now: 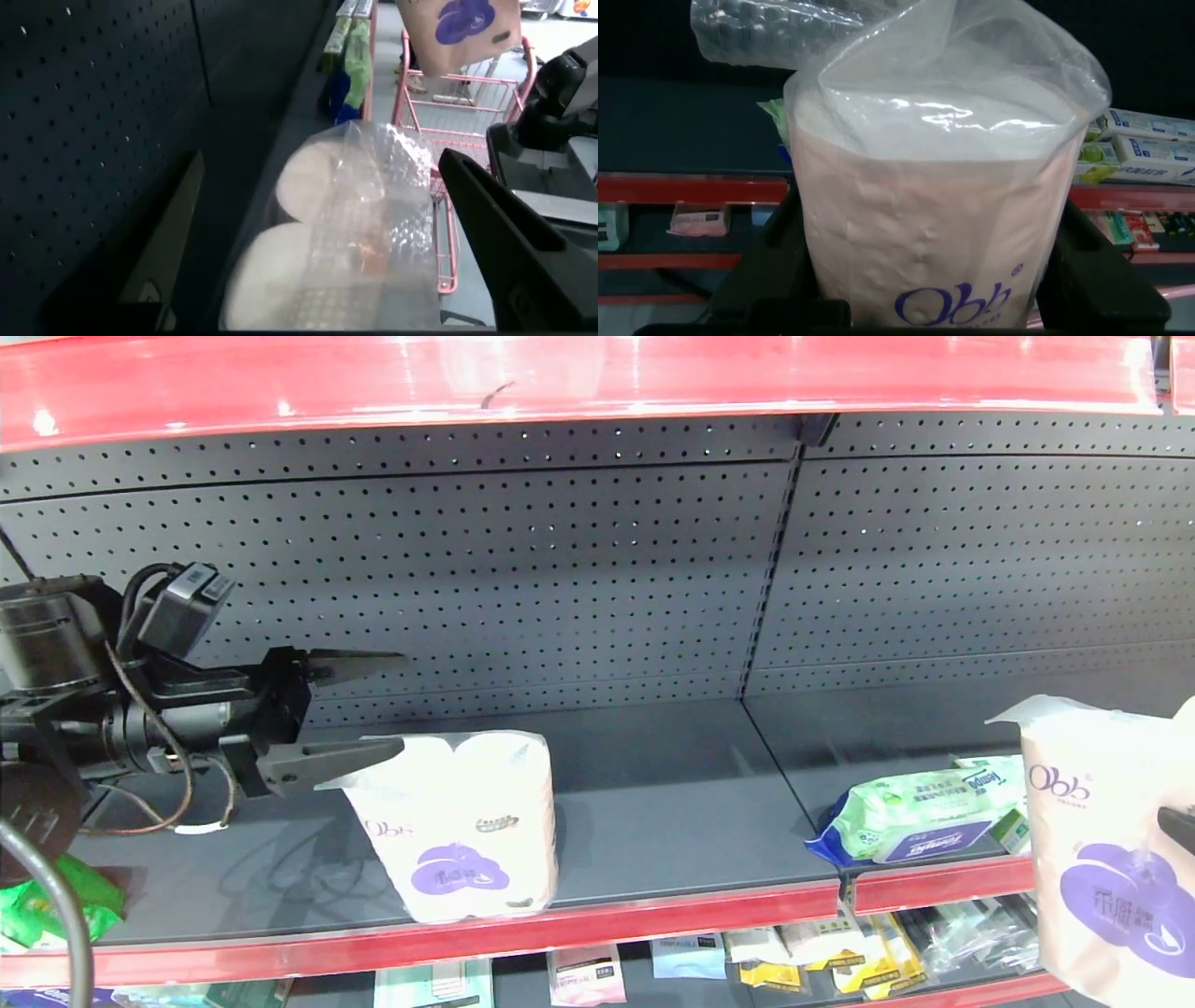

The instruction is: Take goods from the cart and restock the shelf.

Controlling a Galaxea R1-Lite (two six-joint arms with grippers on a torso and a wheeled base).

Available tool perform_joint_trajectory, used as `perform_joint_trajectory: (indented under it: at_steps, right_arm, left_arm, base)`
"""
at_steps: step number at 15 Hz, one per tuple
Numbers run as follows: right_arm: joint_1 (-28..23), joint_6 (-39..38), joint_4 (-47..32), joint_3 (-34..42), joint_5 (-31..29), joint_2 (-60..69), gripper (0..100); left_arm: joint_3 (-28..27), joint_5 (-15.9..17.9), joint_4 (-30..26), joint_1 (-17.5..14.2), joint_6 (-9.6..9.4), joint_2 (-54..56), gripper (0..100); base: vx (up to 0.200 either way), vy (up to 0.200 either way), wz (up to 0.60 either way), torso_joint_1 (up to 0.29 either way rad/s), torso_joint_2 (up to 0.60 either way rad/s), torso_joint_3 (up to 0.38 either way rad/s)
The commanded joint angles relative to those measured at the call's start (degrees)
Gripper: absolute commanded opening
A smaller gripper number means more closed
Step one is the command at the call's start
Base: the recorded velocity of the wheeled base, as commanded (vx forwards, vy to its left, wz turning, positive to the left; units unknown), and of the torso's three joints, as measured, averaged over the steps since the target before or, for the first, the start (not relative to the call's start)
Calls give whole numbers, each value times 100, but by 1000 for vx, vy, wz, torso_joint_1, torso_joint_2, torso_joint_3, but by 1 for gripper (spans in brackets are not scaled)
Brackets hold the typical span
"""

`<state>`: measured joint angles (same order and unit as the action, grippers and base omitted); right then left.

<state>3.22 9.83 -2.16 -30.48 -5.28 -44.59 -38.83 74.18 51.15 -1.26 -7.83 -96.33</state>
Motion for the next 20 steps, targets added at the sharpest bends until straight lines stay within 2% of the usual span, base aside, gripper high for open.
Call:
perform_joint_trajectory:
  at_steps: [1, 2, 3, 5, 6, 8, 9, 10, 13, 14, 15, 16, 17, 18, 19, 20]
  right_arm:
    - [3, 2, -4, 7, -8, -6, 0]
    - [3, 2, -4, 7, -8, -6, 0]
    - [3, 2, -4, 15, -8, -14, 0]
    - [3, -7, -4, 15, 1, -14, 0]
    - [3, -7, 5, 7, 1, -14, 0]
    - [3, -7, 5, -11, 1, -49, 0]
    - [3, -7, 14, -37, 9, -58, 0]
    - [3, -7, 14, -55, 9, -58, 0]
    - [3, -86, 14, -55, 9, -58, 0]
    - [3, -86, 14, -46, 9, -58, 0]
    - [3, -86, 5, -46, 18, -58, 0]
    - [12, -95, 5, -46, 27, -58, 0]
    - [12, -95, 5, -46, 36, -58, 0]
    - [21, -95, 14, -55, 36, -58, 0]
    - [39, -95, 5, -64, 44, -58, 0]
    - [47, -95, 14, -64, 62, -49, 0]
  left_arm:
    - [-169, -88, 0, -41, 211, 132, 100]
    - [-187, -193, 0, -94, 247, 141, 100]
    - [-151, -483, 0, -156, 255, 150, 100]
    - [-37, -1397, 0, -208, 255, 158, 100]
    - [86, -1644, 0, -296, 264, 255, 100]
    - [385, -1723, 0, -323, 264, 369, 100]
    - [719, -1749, 0, -323, 247, 378, 100]
    - [780, -1846, 0, -323, 238, 361, 100]
    - [666, -2663, 9, -314, 220, 352, 100]
    - [587, -3393, 9, -314, 211, 387, 100]
    - [587, -3920, 9, -314, 176, 404, 100]
    - [578, -4975, 9, -305, 159, 448, 100]
    - [587, -5836, 35, -305, 150, 475, 100]
    - [640, -6381, 141, -296, 167, 545, 100]
    - [894, -7110, 334, -270, 203, 844, 100]
    - [1158, -7154, 237, -279, 203, 1222, 100]
  base:
    - [0, 0, 0, 0, 0, 0]
    - [0, 0, 0, 0, 0, 0]
    - [0, 0, 0, 0, 0, 0]
    - [0, 0, 0, 0, 0, 0]
    - [0, 0, 0, 0, 0, 0]
    - [0, 0, 0, 0, 0, 0]
    - [0, 0, 0, 0, 0, 0]
    - [0, 0, 0, 0, 0, 0]
    - [0, 0, 0, 0, 0, 0]
    - [0, 0, 0, 0, 0, 0]
    - [0, 0, 0, 0, 0, 0]
    - [0, 0, 0, 0, 0, 0]
    - [0, 0, 0, 0, 0, 0]
    - [0, 0, 0, 0, 0, 0]
    - [0, 0, 0, 0, 0, 0]
    - [0, 0, 0, 0, 0, 0]
